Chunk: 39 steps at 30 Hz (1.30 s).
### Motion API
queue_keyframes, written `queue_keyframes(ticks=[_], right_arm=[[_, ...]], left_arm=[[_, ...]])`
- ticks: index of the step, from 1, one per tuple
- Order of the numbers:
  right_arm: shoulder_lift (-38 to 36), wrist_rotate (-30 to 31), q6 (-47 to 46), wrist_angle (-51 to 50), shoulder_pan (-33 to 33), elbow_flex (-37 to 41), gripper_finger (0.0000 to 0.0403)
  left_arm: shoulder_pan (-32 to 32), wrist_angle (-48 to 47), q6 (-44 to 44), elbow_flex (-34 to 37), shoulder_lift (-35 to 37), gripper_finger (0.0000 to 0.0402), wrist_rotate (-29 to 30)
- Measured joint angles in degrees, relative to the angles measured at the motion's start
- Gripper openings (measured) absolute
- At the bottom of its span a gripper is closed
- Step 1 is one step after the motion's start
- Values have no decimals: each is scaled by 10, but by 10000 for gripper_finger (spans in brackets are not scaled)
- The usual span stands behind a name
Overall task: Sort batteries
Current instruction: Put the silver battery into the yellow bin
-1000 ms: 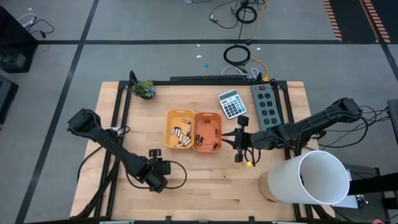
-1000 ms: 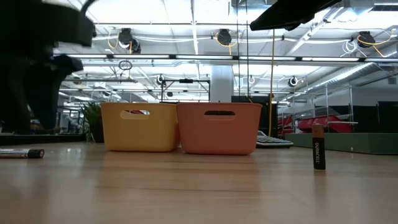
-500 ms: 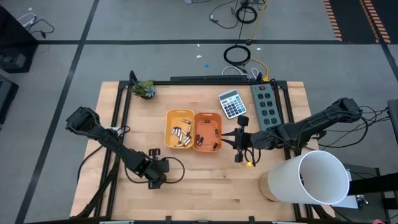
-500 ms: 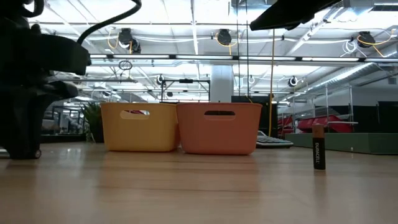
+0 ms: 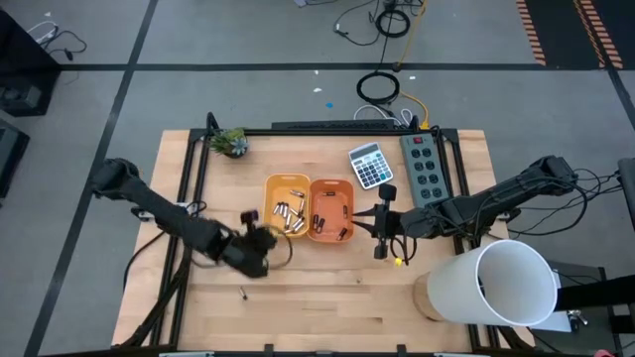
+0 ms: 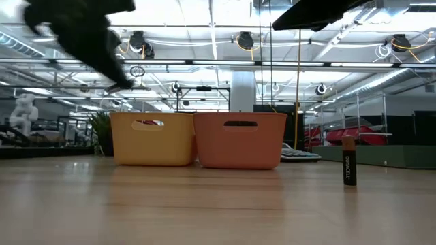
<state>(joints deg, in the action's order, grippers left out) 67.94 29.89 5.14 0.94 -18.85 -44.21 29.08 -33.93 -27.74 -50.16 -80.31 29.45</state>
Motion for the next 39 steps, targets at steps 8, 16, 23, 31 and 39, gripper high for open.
queue_keyframes(ticks=[8, 16, 23, 31, 39], right_arm=[[0, -2, 10, 11, 0, 0, 63], [0, -4, 0, 2, -1, 0, 63], [0, -4, 0, 0, -2, 0, 63], [0, -1, -30, -37, -4, 0, 63], [0, 3, -29, -39, -6, 0, 63]], left_arm=[[-118, 35, 116, 0, 44, 23, 47], [-207, 91, 157, 0, 26, 86, 18], [-215, 107, 183, -13, 26, 241, -16], [-104, 30, 166, -74, 28, 247, -104], [31, -176, -70, -82, -1, 216, -274]])
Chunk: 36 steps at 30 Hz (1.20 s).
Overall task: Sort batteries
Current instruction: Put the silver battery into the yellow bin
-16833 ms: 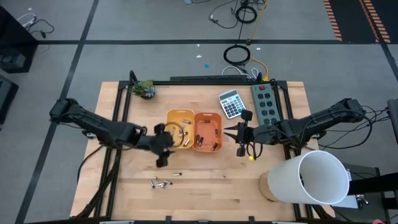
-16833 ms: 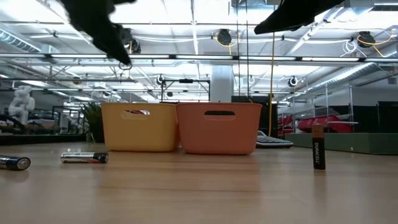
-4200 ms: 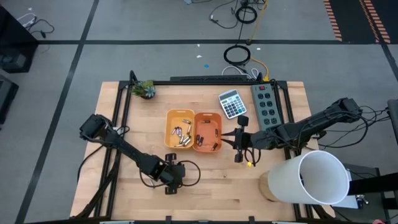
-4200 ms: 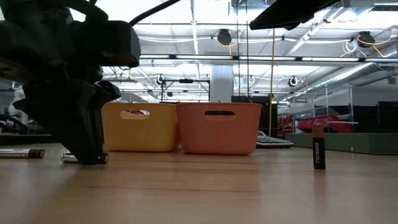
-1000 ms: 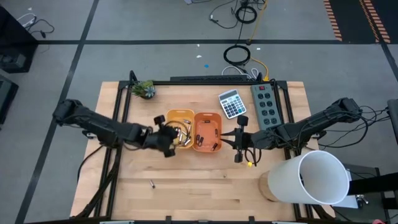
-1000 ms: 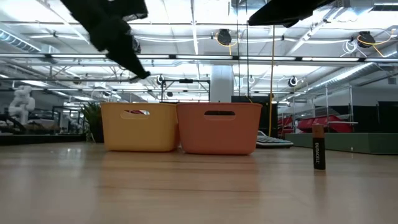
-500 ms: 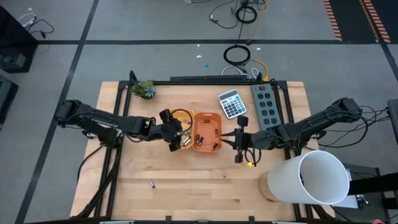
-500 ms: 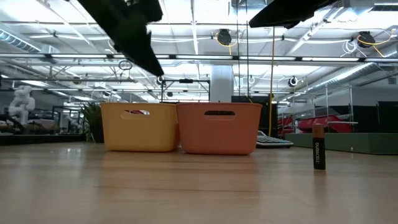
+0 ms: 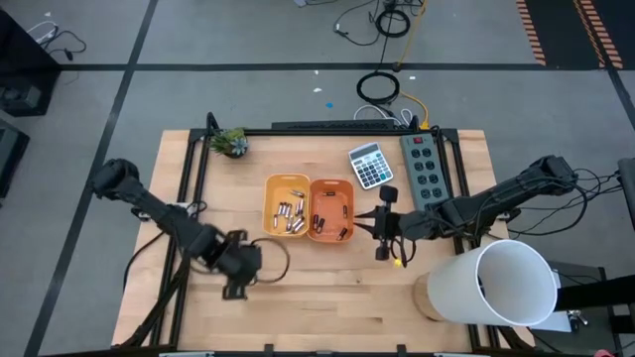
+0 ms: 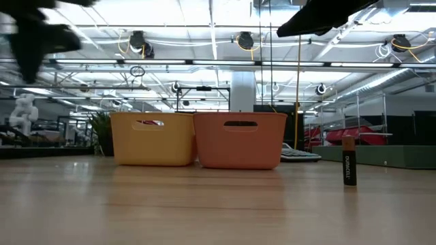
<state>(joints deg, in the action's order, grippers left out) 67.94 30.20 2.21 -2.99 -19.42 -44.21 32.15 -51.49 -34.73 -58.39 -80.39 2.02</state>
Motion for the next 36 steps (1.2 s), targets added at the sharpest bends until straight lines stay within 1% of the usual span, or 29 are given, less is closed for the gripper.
queue_keyframes(ticks=[2, 4, 8, 11, 17, 21, 28, 30, 33, 34, 36], right_arm=[[0, 0, 5, 7, 3, 0, 63], [0, 0, 9, 15, 3, 0, 63], [0, 0, 13, 15, 3, 0, 63], [0, 0, 17, 20, 3, 0, 63], [0, -2, 21, 28, 3, 0, 63], [0, -2, 21, 28, 3, 0, 63], [0, -2, 21, 28, 3, 0, 63], [0, -3, 21, 28, 3, 0, 63], [0, -2, 21, 29, 3, 0, 63], [0, -3, 21, 29, 3, 0, 63], [0, -3, 21, 31, 3, 0, 63]], left_arm=[[35, -7, -40, 0, -8, 211, -5], [73, -2, -50, 0, -21, 205, -3], [140, 18, 3, 0, -67, 189, 12], [164, 28, 36, 0, -107, 177, 19], [163, 30, 93, 0, -163, 155, 58], [160, 35, 115, 0, -185, 145, 54], [160, 93, 127, 22, -200, 138, 37], [157, 99, 129, 24, -204, 113, 34], [149, 101, 143, 24, -205, 34, 19], [144, 101, 143, 25, -205, 23, 14], [140, 103, 142, 25, -205, 20, 14]])
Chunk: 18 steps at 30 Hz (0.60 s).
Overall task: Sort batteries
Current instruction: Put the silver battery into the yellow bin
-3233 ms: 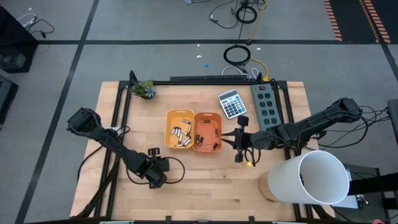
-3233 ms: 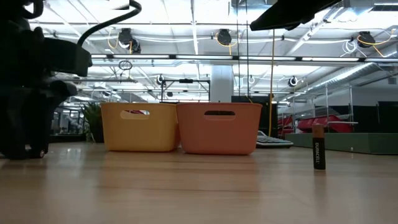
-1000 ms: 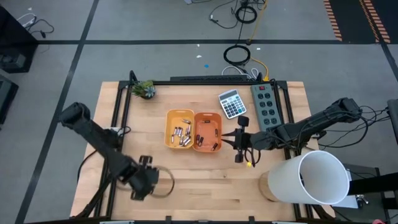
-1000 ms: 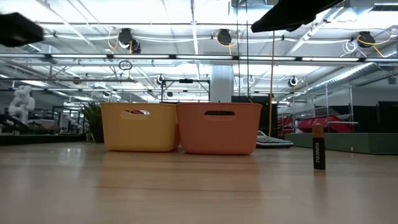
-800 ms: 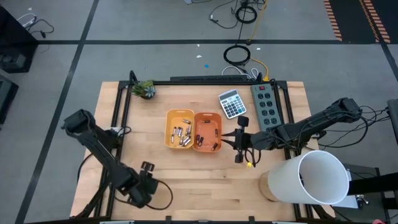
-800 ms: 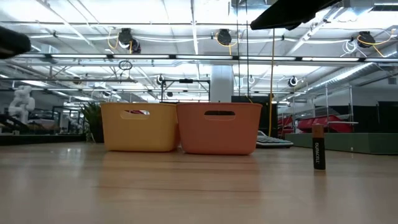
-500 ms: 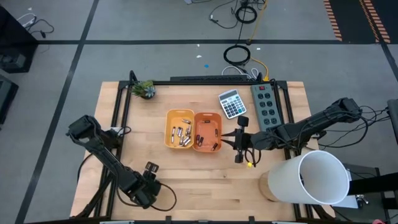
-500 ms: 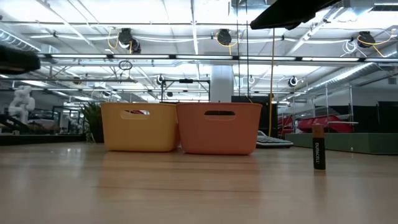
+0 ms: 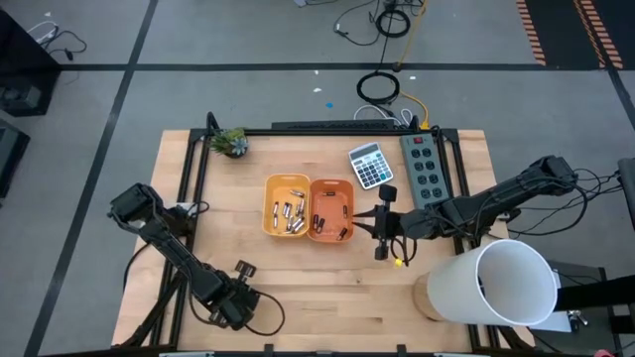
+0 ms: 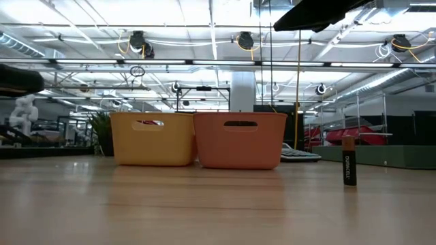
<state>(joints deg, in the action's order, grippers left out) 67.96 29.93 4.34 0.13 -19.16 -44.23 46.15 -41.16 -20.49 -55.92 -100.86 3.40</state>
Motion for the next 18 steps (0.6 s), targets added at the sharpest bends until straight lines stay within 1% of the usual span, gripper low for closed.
queue_keyframes(ticks=[4, 8, 12, 16, 18], right_arm=[[0, 0, 0, 1, 0, 0, 63], [0, 0, -1, 1, 0, 0, 63], [0, 0, -11, 0, -2, 0, 63], [0, 0, -40, -7, -2, 0, 63], [4, 0, -55, -12, -2, 0, 63]], left_arm=[[-13, 6, 3, 1, 9, 20, 18], [-37, 2, 3, 4, 41, 16, 87], [-65, 2, 21, 3, 86, 14, 134], [-110, 6, 60, 4, 147, 1, 244], [-141, 19, 84, 18, 182, 1, 280]])
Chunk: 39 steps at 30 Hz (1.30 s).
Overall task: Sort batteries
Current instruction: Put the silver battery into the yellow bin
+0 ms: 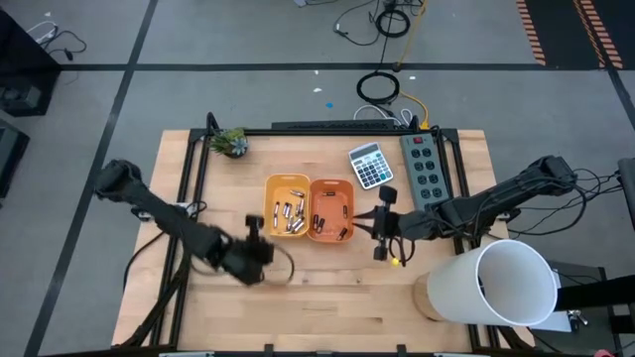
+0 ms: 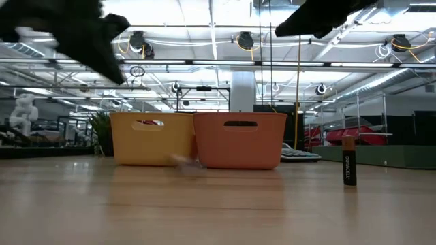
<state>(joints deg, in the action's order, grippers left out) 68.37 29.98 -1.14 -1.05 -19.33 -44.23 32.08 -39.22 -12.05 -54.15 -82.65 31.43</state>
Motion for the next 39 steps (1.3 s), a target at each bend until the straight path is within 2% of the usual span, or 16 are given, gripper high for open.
queue_keyframes(ticks=[4, 7, 8, 10, 12, 15, 19, 22, 24, 26, 29, 33, 39], right_arm=[[19, 2, -12, -7, -3, 0, 63], [29, 1, -13, -11, -3, 0, 63], [30, -5, -20, -17, -3, 0, 63], [22, -54, -44, -48, -9, -2, 63], [10, -91, -69, -55, -31, -11, 63], [11, -66, -91, -41, -71, -22, 63], [68, -157, -139, -31, -117, -21, 67], [117, -166, -202, -60, -154, -54, 75], [160, -143, -243, -129, -167, -84, 88], [206, -110, -262, -172, -181, -117, 105], [252, -94, -289, -205, -193, -170, 130], [308, -145, -311, -258, -167, -192, 140], [339, -212, -308, -266, -131, -203, 133]], left_arm=[[-65, 54, 42, 38, 61, 1, 14], [-92, 77, 44, 46, 90, 1, 7], [-98, 91, 33, 46, 96, 0, 5], [-104, 132, 21, 45, 98, 11, 1], [-100, 164, 32, 43, 92, 34, -5], [-95, 193, 37, 43, 78, 81, -1], [-96, 271, 73, 43, 49, 149, -21], [-95, 299, 94, 43, 21, 189, -29], [-99, 324, 100, 43, 4, 205, -26], [-100, 334, 101, 43, -11, 212, -26], [-98, 371, 83, 43, -32, 214, -30], [-82, 406, 79, 43, -59, 214, -38], [-64, 416, 61, 43, -81, 214, -28]])
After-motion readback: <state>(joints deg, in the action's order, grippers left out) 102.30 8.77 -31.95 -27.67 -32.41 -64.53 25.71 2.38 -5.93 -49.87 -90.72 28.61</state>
